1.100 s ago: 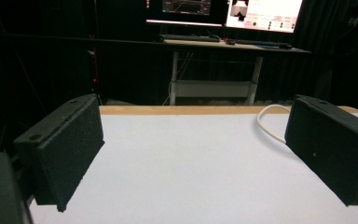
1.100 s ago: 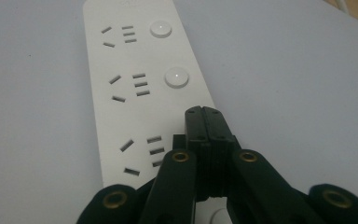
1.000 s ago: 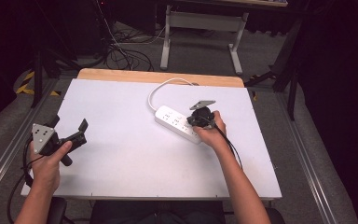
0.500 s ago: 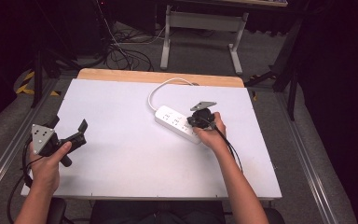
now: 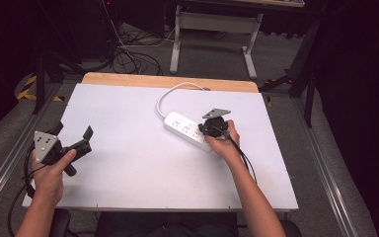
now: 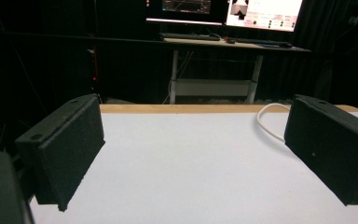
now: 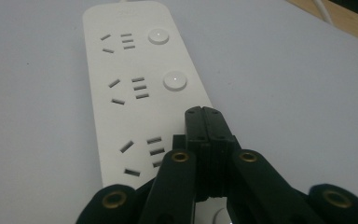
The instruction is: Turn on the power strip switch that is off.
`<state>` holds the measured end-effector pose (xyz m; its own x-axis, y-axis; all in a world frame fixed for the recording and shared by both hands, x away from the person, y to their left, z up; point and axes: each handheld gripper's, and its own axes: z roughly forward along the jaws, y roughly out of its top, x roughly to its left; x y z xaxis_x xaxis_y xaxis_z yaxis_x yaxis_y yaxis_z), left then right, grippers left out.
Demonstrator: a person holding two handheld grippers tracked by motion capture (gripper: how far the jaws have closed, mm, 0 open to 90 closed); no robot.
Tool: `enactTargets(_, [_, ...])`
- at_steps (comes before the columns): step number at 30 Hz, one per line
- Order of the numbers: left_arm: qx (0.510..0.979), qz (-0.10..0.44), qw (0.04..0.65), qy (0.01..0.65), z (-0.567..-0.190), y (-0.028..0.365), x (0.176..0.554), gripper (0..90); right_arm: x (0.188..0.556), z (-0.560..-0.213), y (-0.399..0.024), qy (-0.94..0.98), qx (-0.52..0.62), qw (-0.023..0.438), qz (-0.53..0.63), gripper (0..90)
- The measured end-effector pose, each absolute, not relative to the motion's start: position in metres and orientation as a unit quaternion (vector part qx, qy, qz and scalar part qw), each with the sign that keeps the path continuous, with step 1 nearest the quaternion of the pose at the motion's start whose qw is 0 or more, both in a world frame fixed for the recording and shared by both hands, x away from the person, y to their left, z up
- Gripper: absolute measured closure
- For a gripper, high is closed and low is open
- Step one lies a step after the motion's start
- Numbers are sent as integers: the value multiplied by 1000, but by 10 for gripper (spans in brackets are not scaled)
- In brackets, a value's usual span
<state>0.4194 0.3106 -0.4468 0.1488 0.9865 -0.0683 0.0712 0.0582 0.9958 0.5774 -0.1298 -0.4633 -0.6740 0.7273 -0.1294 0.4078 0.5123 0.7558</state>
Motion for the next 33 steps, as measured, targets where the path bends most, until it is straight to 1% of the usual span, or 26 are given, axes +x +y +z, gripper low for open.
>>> enactTargets(2, [537, 427, 535, 492, -447, 310, 420, 53, 576, -464, -130, 839, 335, 227, 365, 900])
enactTargets(6, [537, 427, 535, 492, -447, 311, 420, 53, 578, -464, -132, 834, 341, 219, 375, 900])
enactTargets(13, [539, 426, 536, 491, -447, 310, 421, 53, 578, -465, -132, 832, 341, 221, 378, 900])
enactTargets(20, [537, 426, 538, 491, -446, 310, 420, 53, 574, -468, -132, 824, 343, 233, 387, 900])
enactTargets(25, [536, 427, 537, 491, -446, 311, 421, 54, 572, -471, -136, 811, 352, 229, 407, 900])
enactTargets(28, [537, 427, 537, 490, -446, 311, 421, 54, 572, -471, -135, 811, 347, 241, 404, 900])
enactTargets(33, [539, 426, 537, 489, -447, 311, 422, 54, 573, -468, -139, 810, 344, 246, 406, 900])
